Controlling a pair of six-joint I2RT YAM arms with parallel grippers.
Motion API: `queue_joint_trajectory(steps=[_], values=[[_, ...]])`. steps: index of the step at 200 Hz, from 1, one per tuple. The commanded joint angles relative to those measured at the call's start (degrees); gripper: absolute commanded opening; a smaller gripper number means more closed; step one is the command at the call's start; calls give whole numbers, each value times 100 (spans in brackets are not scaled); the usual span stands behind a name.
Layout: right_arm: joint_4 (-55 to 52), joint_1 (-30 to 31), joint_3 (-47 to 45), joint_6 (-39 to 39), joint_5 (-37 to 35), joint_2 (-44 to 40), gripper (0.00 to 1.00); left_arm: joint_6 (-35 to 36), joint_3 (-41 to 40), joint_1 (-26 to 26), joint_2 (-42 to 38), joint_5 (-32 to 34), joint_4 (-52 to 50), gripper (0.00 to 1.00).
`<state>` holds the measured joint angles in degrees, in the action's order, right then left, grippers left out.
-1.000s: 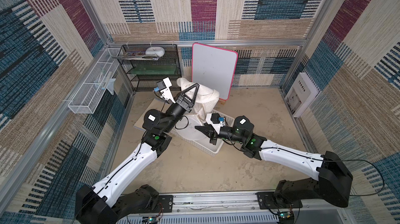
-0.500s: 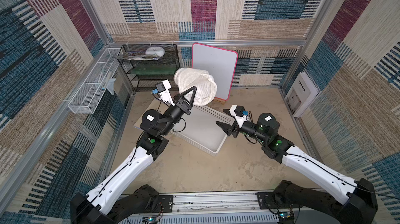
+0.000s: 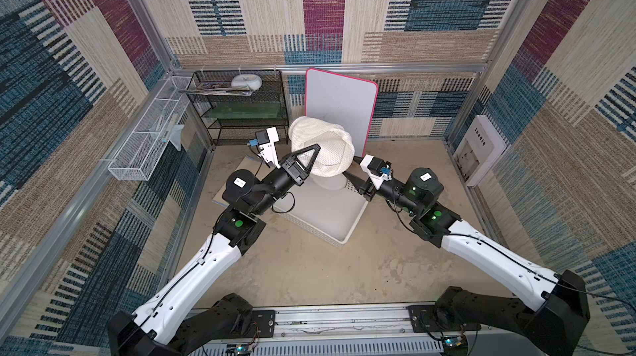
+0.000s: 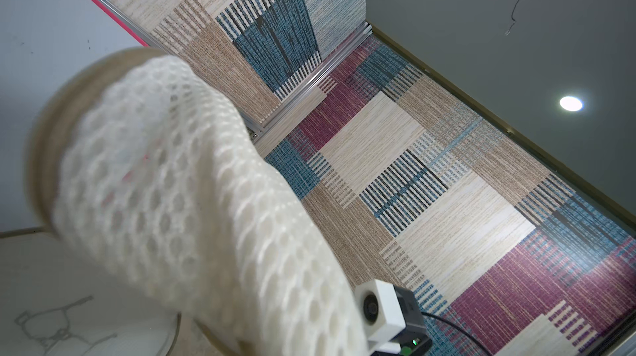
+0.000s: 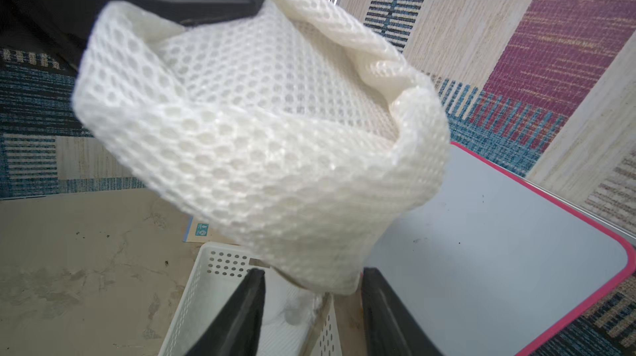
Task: Turn the laundry bag inside out
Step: Turn over the laundry bag.
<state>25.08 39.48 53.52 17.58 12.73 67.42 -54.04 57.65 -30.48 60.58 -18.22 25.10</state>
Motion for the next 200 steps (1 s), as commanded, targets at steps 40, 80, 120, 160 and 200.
queue_joint_trajectory(steps=[40, 80, 120, 160, 200], values=[[-75, 2, 107, 179, 519, 196, 0, -604, -40, 0, 194, -323, 627, 0], [225, 458, -108, -361, 1049, 606, 0, -1267, 60, -8, 633, -94, 2047, 0], [851, 587, -369, -949, 1231, 780, 0, -1251, 41, -23, 813, 202, 2616, 0], [512, 402, -554, -1190, 39, 156, 30, 555, 158, -19, 416, -227, 963, 0], [-839, -440, -464, -1802, 86, -703, 65, 1941, 348, 126, 264, -1007, -783, 0]])
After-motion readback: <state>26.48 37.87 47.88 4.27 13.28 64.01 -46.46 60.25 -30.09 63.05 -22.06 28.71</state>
